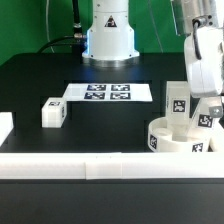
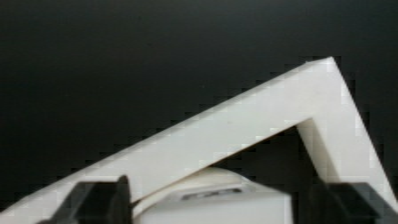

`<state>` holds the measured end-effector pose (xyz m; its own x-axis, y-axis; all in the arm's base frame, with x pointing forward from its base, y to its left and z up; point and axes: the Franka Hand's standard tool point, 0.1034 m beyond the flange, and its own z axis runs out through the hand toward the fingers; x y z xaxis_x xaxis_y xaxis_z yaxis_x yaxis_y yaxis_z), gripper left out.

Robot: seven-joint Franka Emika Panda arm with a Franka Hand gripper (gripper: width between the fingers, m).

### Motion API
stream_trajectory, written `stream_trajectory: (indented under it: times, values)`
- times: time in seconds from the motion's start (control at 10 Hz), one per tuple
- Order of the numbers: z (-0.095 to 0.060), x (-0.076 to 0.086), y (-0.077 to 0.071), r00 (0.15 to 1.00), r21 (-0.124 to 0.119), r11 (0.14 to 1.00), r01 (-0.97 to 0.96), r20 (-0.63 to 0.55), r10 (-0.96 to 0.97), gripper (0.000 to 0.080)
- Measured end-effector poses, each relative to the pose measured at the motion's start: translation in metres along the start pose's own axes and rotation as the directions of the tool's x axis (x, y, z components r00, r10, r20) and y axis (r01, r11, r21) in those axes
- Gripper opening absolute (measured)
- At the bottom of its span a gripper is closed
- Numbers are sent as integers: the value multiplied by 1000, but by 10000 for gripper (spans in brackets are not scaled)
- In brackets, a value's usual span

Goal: Assemble stool

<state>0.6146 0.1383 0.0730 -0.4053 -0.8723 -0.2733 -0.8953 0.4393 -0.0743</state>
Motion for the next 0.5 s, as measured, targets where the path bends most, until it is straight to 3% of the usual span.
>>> stream_trajectory:
  times: [0.1, 0.3, 0.5]
  values:
    - [-1, 0, -1, 1000, 1, 1000, 21, 1, -21, 612]
    - [-26, 2, -4, 993, 23, 993, 113, 13, -113, 643]
    - [-50, 15, -11, 981, 42, 980, 193, 10, -193, 648]
